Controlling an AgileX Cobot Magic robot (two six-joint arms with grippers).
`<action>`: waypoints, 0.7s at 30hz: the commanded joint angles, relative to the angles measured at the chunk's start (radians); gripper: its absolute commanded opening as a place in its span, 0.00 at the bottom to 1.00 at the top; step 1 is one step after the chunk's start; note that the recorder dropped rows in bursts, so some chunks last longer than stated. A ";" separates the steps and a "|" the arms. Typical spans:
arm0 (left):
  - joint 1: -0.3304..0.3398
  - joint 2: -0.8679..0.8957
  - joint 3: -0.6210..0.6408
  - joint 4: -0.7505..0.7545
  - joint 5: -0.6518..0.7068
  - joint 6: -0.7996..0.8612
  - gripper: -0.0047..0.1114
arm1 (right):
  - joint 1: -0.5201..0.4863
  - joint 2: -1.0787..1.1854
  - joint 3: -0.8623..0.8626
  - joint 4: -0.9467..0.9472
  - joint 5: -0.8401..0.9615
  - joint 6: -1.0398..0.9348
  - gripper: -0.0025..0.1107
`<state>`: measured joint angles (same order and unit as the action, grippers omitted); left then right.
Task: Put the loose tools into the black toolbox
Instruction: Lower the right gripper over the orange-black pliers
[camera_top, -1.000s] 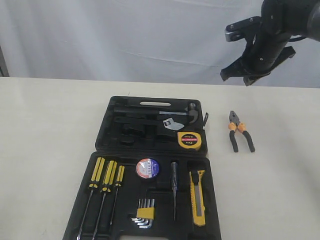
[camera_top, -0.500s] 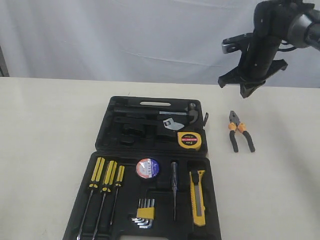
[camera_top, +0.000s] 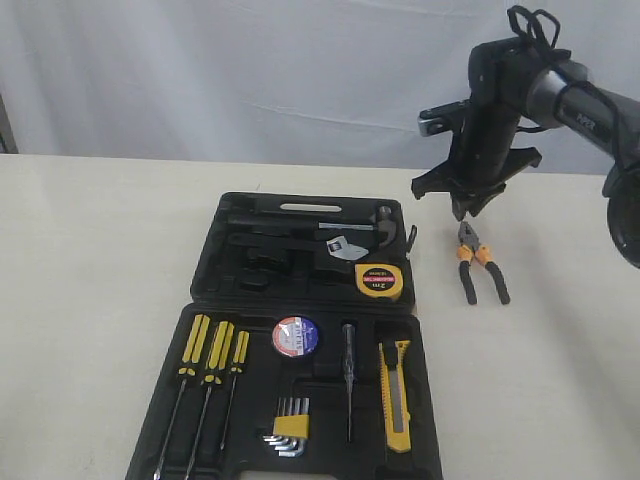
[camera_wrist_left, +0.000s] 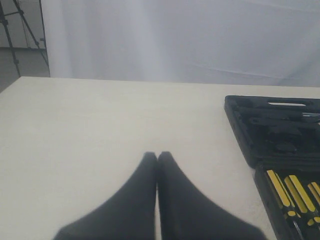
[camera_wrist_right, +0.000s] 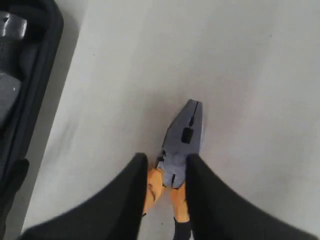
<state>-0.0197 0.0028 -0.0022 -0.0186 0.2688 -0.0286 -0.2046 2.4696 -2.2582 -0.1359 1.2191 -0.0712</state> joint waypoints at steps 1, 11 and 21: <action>-0.002 -0.003 0.002 -0.002 0.001 -0.001 0.04 | -0.007 -0.002 -0.009 -0.001 0.002 0.008 0.54; -0.002 -0.003 0.002 -0.002 0.001 -0.001 0.04 | -0.026 0.052 -0.007 0.063 0.002 0.018 0.59; -0.002 -0.003 0.002 -0.002 0.001 -0.001 0.04 | -0.060 0.063 -0.007 0.091 0.002 0.018 0.59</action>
<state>-0.0197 0.0028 -0.0022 -0.0186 0.2688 -0.0286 -0.2453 2.5316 -2.2598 -0.0552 1.2215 -0.0524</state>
